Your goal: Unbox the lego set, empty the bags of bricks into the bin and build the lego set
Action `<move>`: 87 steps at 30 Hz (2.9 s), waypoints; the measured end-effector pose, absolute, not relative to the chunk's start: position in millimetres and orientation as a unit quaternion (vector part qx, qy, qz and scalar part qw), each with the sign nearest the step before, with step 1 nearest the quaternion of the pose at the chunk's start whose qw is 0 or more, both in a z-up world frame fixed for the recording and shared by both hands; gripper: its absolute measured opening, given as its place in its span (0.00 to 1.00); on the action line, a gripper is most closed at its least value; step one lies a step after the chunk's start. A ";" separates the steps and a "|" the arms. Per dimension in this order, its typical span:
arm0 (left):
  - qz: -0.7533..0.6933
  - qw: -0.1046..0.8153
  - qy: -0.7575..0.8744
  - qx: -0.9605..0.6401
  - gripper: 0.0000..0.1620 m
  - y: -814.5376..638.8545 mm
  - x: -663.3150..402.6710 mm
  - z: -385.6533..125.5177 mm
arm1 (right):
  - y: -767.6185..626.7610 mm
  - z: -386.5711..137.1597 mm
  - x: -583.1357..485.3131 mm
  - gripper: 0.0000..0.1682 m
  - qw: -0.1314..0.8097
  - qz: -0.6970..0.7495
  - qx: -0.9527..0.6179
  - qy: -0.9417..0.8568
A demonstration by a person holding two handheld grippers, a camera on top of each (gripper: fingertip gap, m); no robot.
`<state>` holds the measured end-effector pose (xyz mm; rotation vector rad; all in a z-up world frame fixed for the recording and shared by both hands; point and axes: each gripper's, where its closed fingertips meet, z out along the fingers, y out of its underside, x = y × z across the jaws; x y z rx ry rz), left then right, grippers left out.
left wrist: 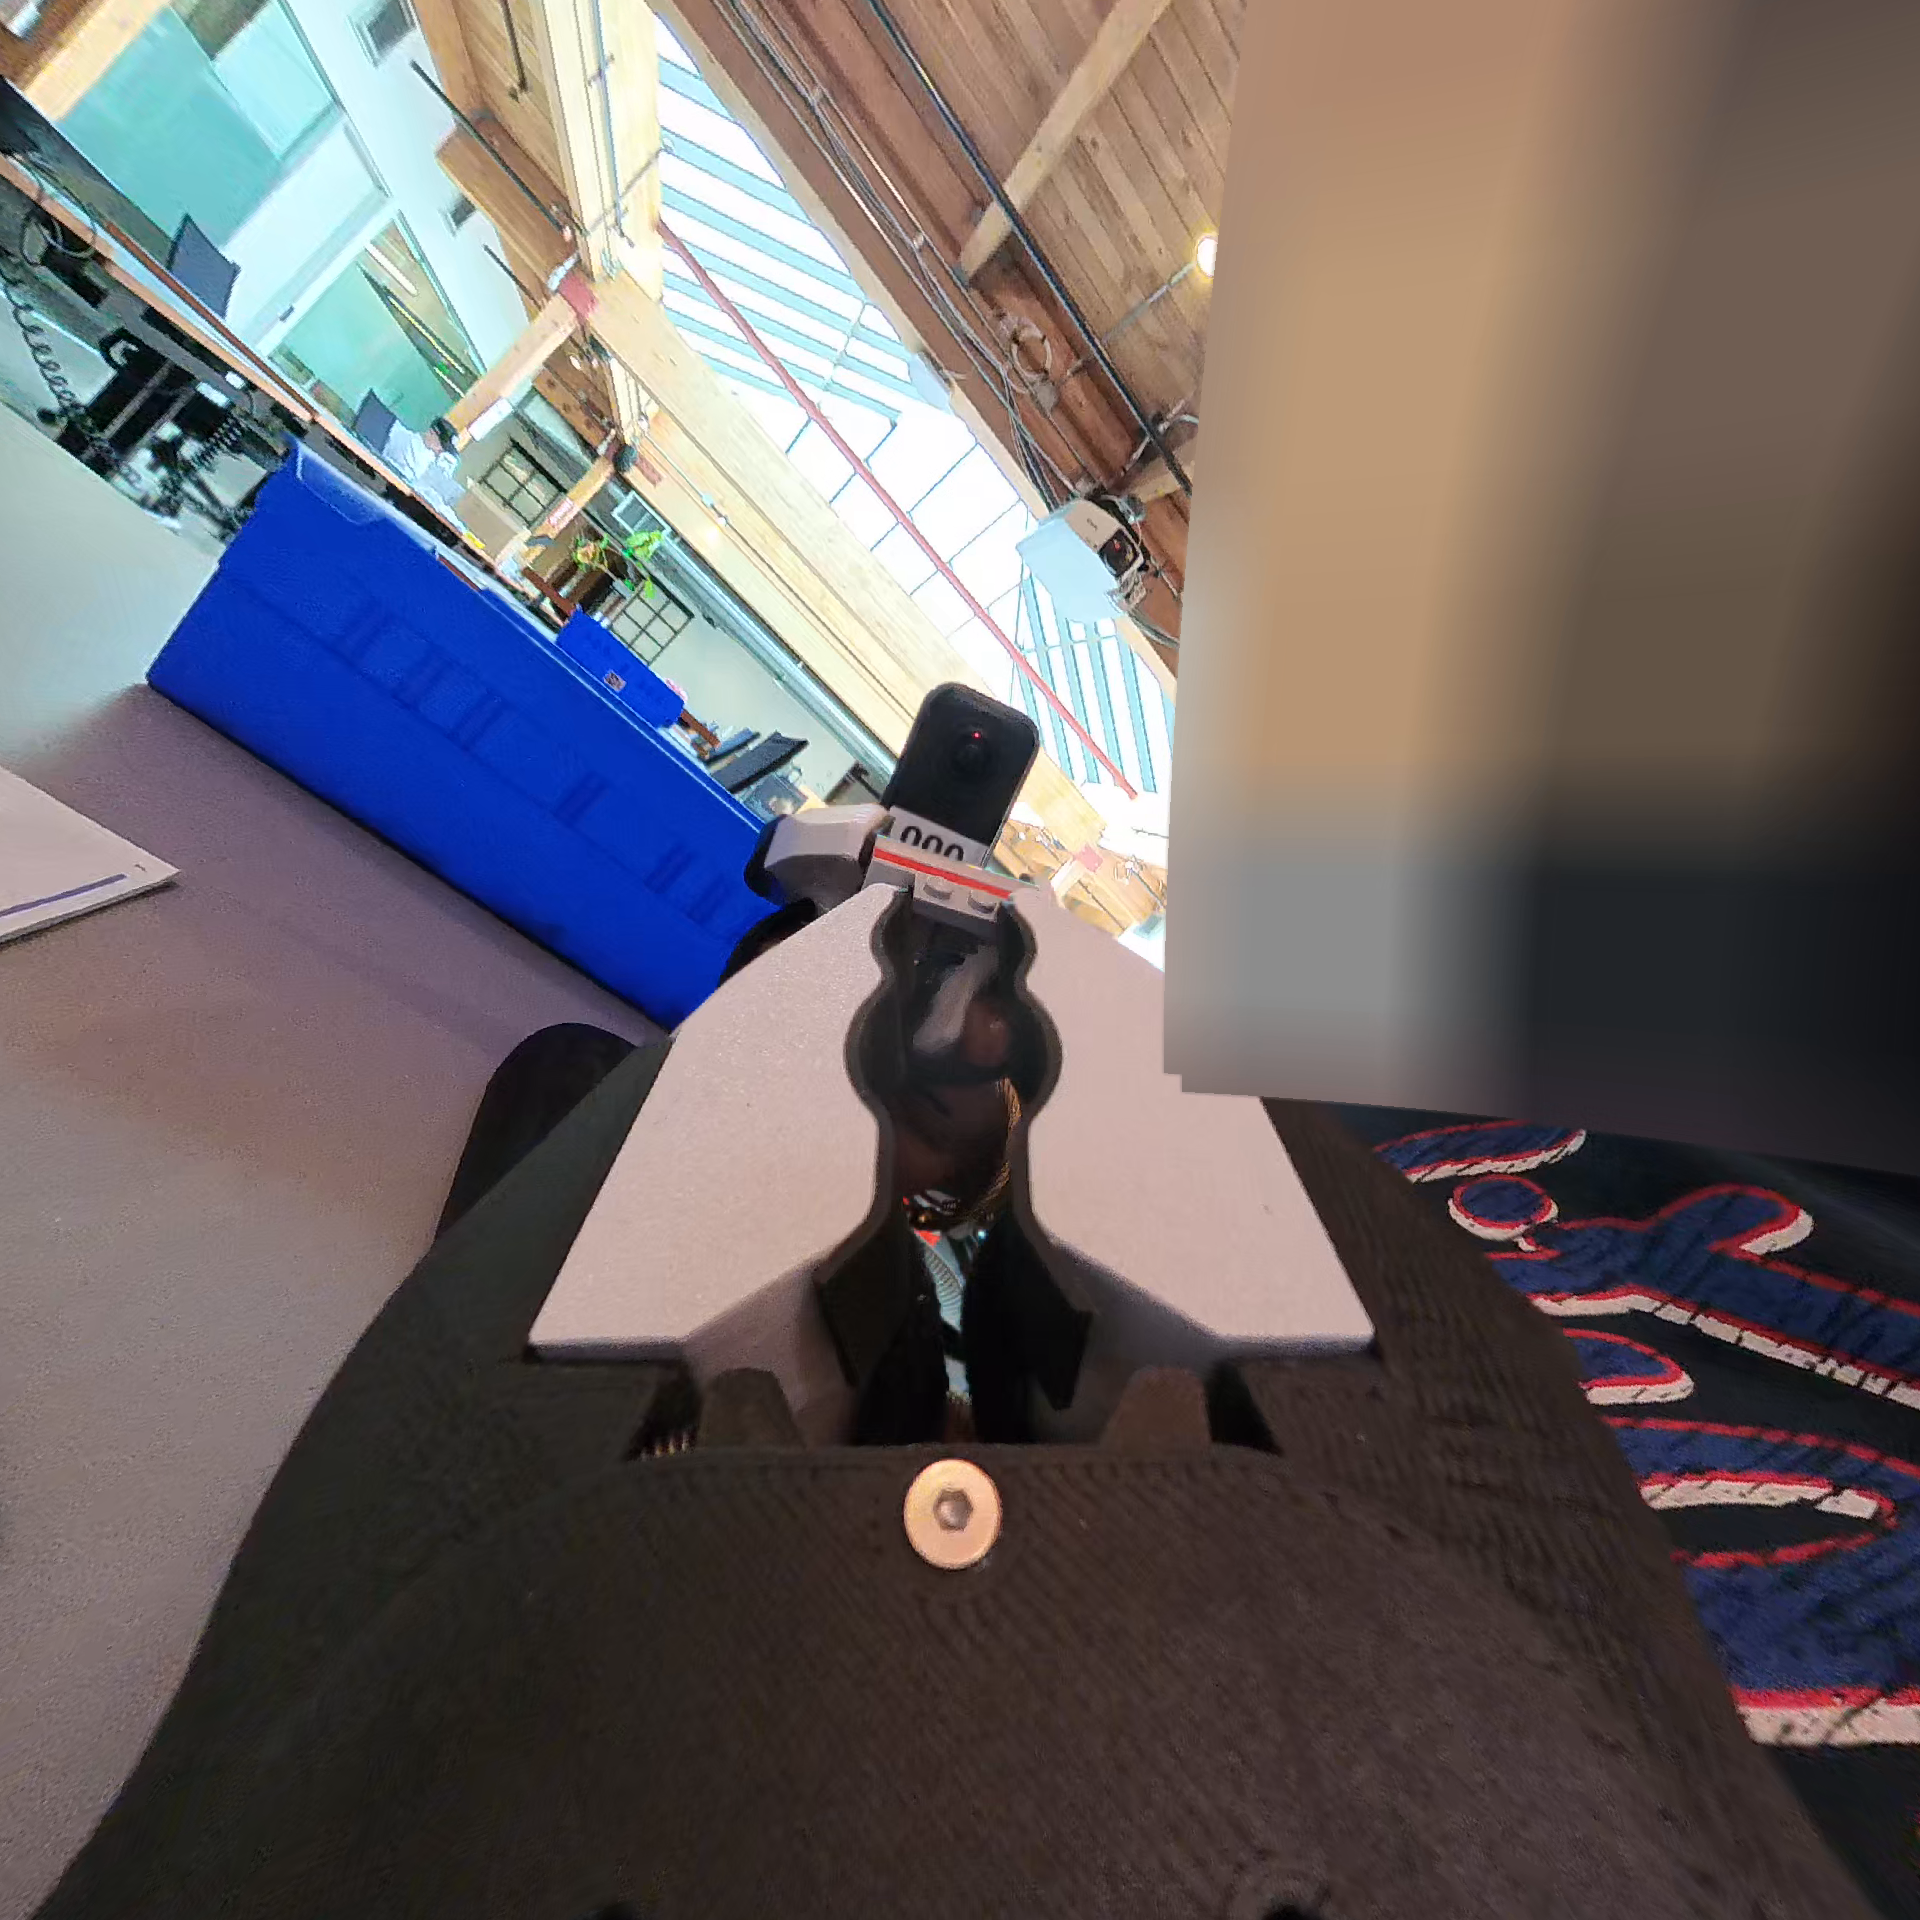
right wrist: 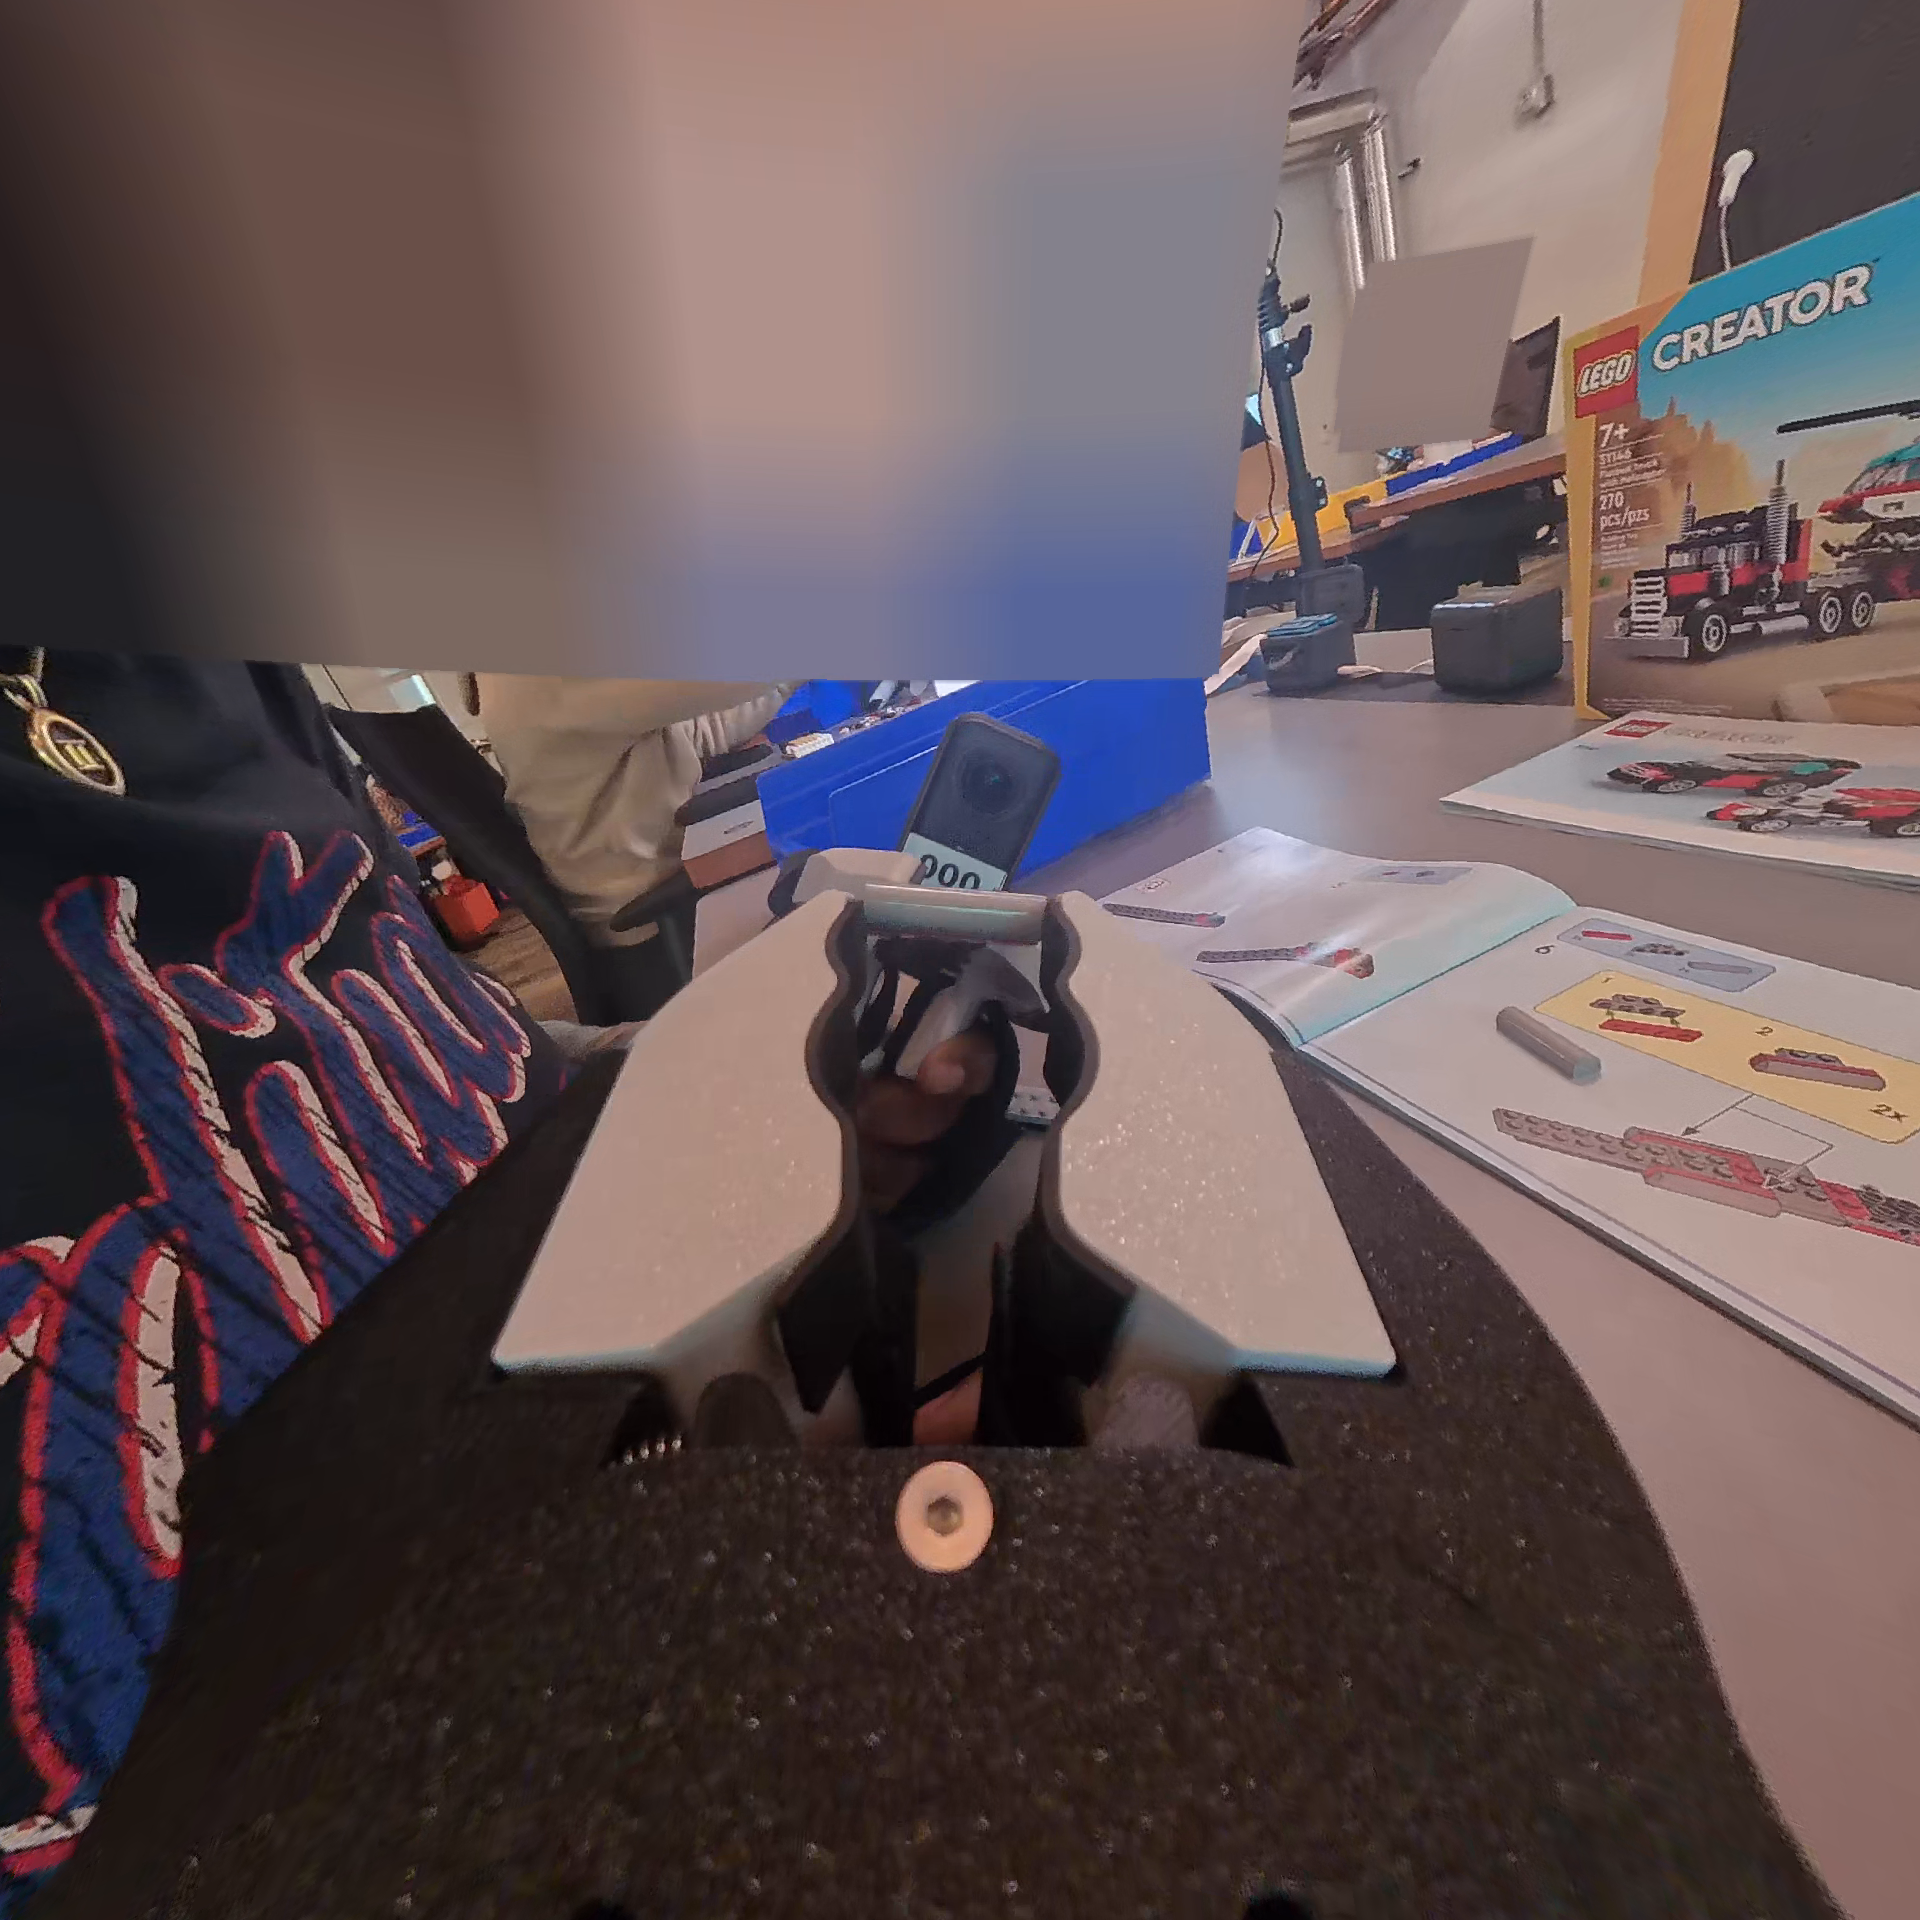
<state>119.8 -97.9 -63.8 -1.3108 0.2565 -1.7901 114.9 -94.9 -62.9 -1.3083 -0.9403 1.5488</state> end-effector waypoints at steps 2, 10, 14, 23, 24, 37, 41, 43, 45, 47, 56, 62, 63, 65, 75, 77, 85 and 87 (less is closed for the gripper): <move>-0.722 0.442 0.092 -0.524 0.10 -96.3 118.9 -64.1 | -93.3 -63.2 114.0 0.20 0.434 0.624 -0.530 -0.376; -0.737 0.465 0.017 -0.490 0.09 -83.6 111.9 -54.6 | -84.4 -64.5 105.3 0.20 0.400 0.589 -0.556 -0.430; -0.726 0.465 0.037 -0.505 0.09 -83.5 118.8 -57.3 | -95.7 -67.7 100.0 0.04 0.382 0.597 -0.540 -0.454; -0.579 0.476 0.163 -0.642 0.10 -88.1 121.0 -94.2 | -89.5 -108.2 130.5 0.04 0.357 0.481 -0.609 -0.519; -0.555 0.478 0.184 -0.656 0.10 -87.7 120.6 -98.0 | -88.4 -112.9 135.2 0.04 0.363 0.448 -0.611 -0.542; -0.566 0.447 0.233 -0.652 0.10 -104.9 130.8 -101.3 | -113.2 -168.3 174.0 0.13 0.128 0.389 -0.643 -0.647; -0.577 0.449 0.217 -0.647 0.10 -102.2 126.2 -99.3 | -99.9 -167.7 178.7 0.17 0.169 0.338 -0.626 -0.682; -0.578 0.449 0.218 -0.646 0.10 -102.4 125.8 -99.2 | -96.0 -164.0 182.5 0.19 0.186 0.323 -0.626 -0.685; -0.582 0.446 0.223 -0.642 0.10 -104.0 126.7 -98.7 | -97.8 -156.1 189.5 0.16 0.205 0.308 -0.603 -0.706; -0.587 0.440 0.226 -0.641 0.10 -104.8 127.5 -98.8 | -97.1 -149.4 196.3 0.11 0.228 0.276 -0.580 -0.732; -0.562 0.434 0.272 -0.650 0.10 -112.2 136.2 -103.5 | -105.9 -160.4 192.1 0.09 0.188 0.240 -0.562 -0.769; -0.554 0.428 0.297 -0.650 0.10 -118.0 137.7 -105.6 | -102.2 -161.6 193.2 0.08 0.127 0.261 -0.571 -0.768; -0.555 0.426 0.299 -0.649 0.10 -118.6 138.2 -105.8 | -101.8 -163.1 193.5 0.08 0.111 0.260 -0.571 -0.770; -0.554 0.424 0.302 -0.649 0.10 -119.4 139.0 -106.0 | -103.3 -167.6 195.7 0.10 0.074 0.255 -0.572 -0.776; -0.552 0.444 0.288 -0.644 0.10 -115.4 135.6 -102.5 | -106.4 -169.4 193.4 0.05 0.060 0.267 -0.583 -0.765; -0.528 0.494 0.280 -0.632 0.10 -109.1 131.3 -95.7 | -103.1 -153.7 180.1 0.05 0.092 0.340 -0.625 -0.697; -0.365 0.590 0.355 -0.627 0.10 -106.2 129.4 -97.5 | -98.5 -101.7 137.6 0.04 0.105 0.654 -0.687 -0.299; -0.367 0.576 0.359 -0.636 0.10 -107.5 132.3 -102.1 | -99.8 -99.7 135.7 0.04 0.095 0.678 -0.682 -0.258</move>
